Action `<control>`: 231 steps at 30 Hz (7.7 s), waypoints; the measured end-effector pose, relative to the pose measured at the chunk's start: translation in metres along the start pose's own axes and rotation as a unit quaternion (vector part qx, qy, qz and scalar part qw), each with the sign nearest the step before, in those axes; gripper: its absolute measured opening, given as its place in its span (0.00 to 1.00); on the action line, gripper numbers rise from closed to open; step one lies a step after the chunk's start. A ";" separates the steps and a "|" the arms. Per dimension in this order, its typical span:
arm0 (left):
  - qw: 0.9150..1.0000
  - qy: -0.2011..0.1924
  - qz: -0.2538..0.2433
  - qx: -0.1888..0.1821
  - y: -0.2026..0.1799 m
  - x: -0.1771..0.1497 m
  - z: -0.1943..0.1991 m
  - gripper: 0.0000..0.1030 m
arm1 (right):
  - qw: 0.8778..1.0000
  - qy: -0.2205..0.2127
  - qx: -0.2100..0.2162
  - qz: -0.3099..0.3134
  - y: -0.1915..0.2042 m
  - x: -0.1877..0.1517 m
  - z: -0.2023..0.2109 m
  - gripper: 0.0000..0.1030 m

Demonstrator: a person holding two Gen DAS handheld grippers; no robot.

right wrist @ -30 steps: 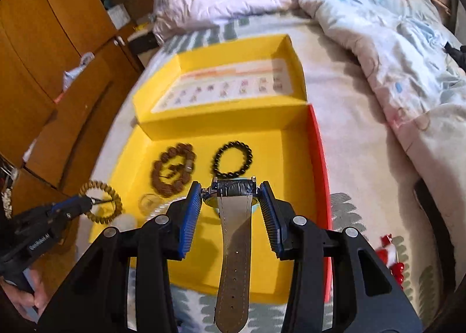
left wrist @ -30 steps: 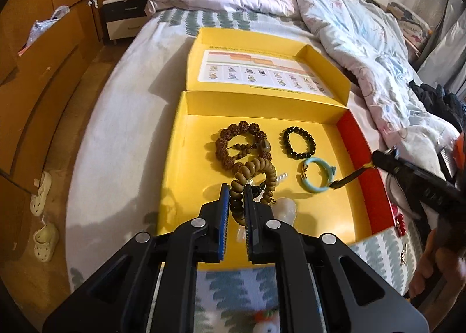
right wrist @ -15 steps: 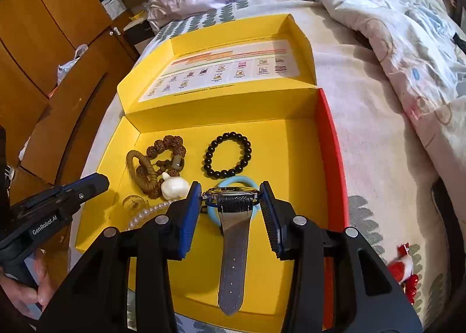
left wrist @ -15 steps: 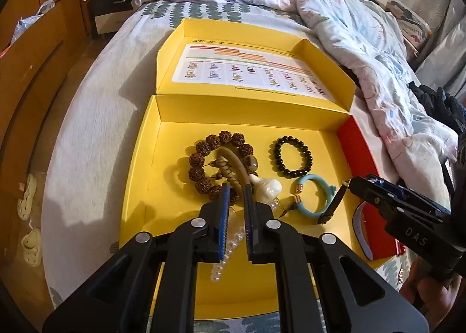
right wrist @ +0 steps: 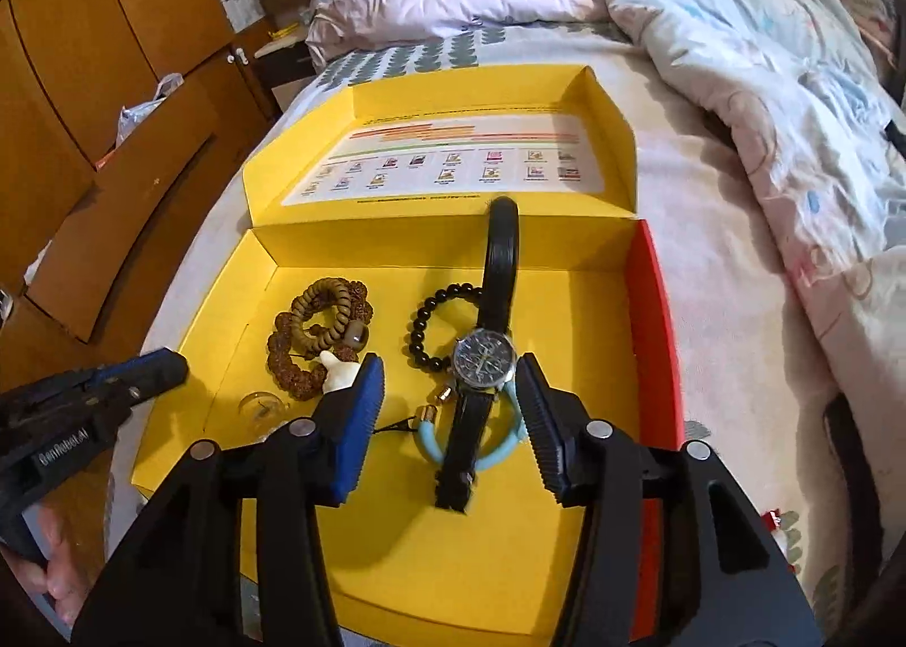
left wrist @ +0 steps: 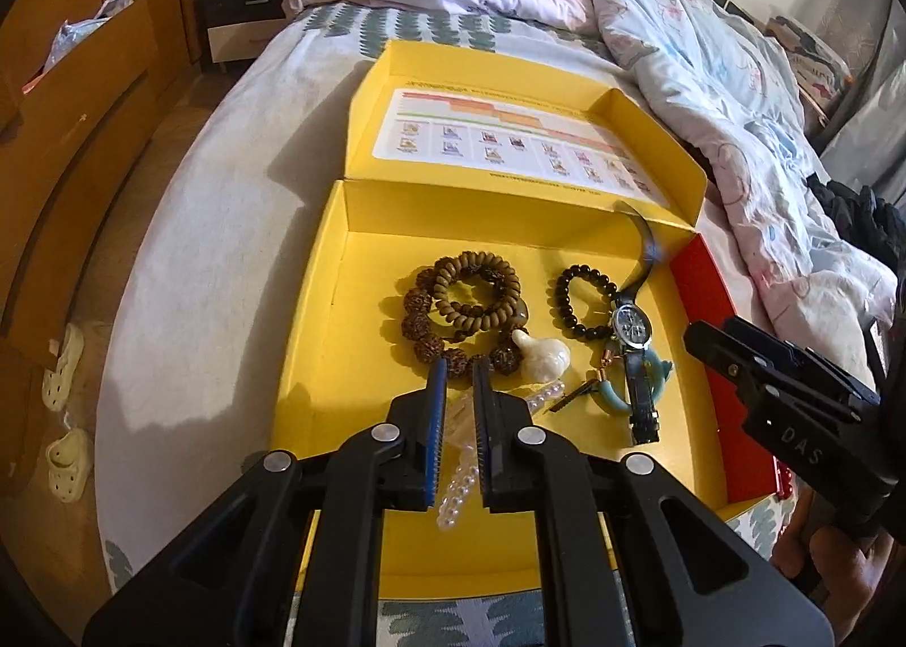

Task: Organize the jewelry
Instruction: 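Open both grippers to release the bracelet and watch inside the box, then move left tool to the white pompom mouse while right tool approaches the red bead hair clip, then close left gripper on the pompom mouse while right gripper closes on the red bead clip, then carry the pompom mouse and red bead clip into the yellow box with both grippers, then open both grippers to release the mouse and red clip in the box, then move left tool to the blue hair clip while right tool approaches the gold leaf hairpin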

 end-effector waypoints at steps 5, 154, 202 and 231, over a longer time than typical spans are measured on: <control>1.000 -0.010 0.002 -0.002 0.003 -0.005 0.014 0.09 | 1.000 -0.018 0.000 -0.012 -0.012 -0.002 0.020 0.54; 0.999 0.021 -0.016 -0.021 -0.039 -0.023 -0.027 0.65 | 0.996 0.053 0.052 -0.044 -0.015 -0.009 -0.016 0.42; 0.993 0.065 -0.098 -0.002 -0.107 -0.201 -0.021 0.86 | 0.964 0.148 -0.169 -0.140 -0.185 -0.212 0.100 0.86; 0.990 0.113 -0.074 0.034 -0.123 -0.199 -0.065 0.86 | 0.959 0.186 -0.147 -0.154 -0.205 -0.210 0.058 0.82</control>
Point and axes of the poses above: each gripper's, at about its wrist camera, not at the fingertips, and z roughly against the way its jaws point, y to its left, x to its top, the point moved 3 cm from there along -z, roughly the way its jaws point, and after that the axes turned 4 degrees about y, right-handed, at the moved point
